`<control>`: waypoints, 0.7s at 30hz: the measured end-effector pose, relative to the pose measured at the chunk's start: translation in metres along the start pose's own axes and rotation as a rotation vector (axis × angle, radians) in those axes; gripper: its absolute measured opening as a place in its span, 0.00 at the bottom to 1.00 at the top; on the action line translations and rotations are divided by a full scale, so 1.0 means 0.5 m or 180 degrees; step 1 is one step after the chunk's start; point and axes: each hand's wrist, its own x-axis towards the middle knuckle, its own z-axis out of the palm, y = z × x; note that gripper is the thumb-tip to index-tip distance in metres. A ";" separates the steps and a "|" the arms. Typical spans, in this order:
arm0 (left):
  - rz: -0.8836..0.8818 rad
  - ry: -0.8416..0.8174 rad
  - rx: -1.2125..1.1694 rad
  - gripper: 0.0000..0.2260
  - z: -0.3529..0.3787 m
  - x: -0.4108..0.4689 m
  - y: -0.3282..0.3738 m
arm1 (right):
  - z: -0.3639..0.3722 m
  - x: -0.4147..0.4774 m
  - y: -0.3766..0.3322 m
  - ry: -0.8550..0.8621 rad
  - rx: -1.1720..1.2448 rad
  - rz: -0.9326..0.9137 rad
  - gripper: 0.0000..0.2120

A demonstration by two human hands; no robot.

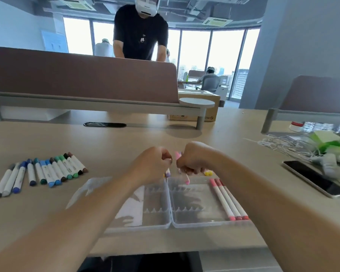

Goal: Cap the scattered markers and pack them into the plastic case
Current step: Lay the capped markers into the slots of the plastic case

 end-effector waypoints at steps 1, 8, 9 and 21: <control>0.0049 -0.0066 -0.0014 0.08 0.013 -0.006 0.017 | -0.002 -0.015 0.024 0.0038 -0.0032 0.0036 0.13; 0.0367 -0.0542 0.0334 0.13 0.108 -0.038 0.090 | 0.023 -0.084 0.154 -0.0212 0.0162 0.0367 0.14; 0.0407 -0.0599 0.0374 0.15 0.116 -0.043 0.097 | 0.027 -0.091 0.163 -0.0264 0.0139 0.0405 0.14; 0.0775 -0.1117 0.0671 0.14 0.151 -0.060 0.110 | 0.052 -0.092 0.207 -0.0442 0.0438 0.0381 0.18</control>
